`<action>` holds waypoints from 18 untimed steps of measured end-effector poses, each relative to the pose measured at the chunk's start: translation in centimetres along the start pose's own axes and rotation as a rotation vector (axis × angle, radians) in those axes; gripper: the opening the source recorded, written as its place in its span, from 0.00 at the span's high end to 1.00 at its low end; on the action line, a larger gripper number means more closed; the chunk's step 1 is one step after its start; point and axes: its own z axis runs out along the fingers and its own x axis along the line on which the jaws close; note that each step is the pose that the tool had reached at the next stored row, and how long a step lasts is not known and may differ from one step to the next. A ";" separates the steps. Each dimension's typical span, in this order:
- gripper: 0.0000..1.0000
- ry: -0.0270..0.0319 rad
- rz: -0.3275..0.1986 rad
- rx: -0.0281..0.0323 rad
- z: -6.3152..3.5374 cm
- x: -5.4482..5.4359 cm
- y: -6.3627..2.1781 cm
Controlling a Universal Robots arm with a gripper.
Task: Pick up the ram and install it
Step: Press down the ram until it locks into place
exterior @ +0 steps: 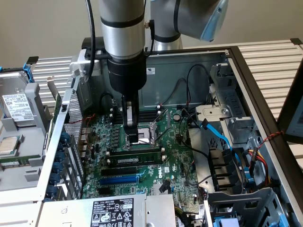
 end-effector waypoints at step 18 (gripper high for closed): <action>0.90 0.0020 0.180 -0.0104 0.03 0.0 0.00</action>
